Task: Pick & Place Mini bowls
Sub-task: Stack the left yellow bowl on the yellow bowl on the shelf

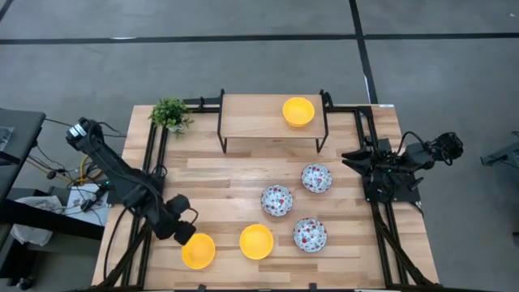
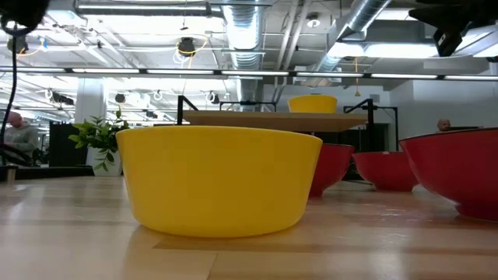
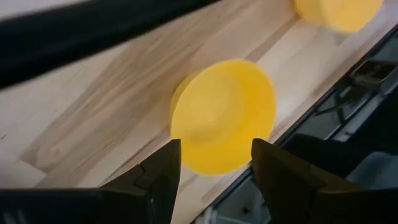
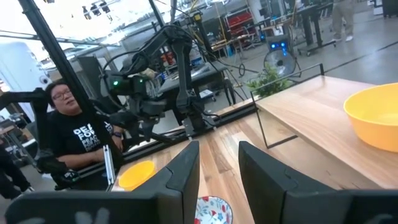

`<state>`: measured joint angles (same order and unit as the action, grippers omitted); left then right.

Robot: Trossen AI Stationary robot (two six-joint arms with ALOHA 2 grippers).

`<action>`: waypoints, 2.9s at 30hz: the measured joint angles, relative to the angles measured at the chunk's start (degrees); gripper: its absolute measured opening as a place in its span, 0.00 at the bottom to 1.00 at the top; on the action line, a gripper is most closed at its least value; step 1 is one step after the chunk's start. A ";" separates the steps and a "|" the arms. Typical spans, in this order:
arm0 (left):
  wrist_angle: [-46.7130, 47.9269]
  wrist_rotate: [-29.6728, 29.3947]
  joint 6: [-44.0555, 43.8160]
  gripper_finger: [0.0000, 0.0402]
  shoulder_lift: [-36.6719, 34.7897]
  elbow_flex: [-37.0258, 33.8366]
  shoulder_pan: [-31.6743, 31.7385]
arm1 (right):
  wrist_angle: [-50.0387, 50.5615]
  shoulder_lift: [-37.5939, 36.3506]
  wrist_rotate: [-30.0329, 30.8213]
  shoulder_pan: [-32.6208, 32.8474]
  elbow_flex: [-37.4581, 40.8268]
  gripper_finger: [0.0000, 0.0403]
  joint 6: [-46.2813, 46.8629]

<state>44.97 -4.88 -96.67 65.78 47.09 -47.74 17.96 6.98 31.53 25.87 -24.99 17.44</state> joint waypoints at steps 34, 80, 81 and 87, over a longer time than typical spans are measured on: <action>-3.04 6.42 -0.02 0.40 15.40 -0.02 -0.38 | -0.49 0.00 0.02 0.00 0.00 0.25 0.56; -8.71 4.48 0.38 0.24 15.40 -4.09 0.28 | -2.93 0.02 0.02 -0.02 0.00 0.25 0.60; -8.86 4.48 0.40 0.22 15.40 -4.09 0.28 | -3.06 0.02 0.02 -0.02 0.00 0.25 0.60; -9.44 5.75 0.37 0.02 15.37 -4.09 0.28 | -3.44 0.02 0.02 -0.01 0.00 0.25 0.60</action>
<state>35.53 0.87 -96.29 81.16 43.00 -47.46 14.52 7.01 31.55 25.86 -24.99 18.04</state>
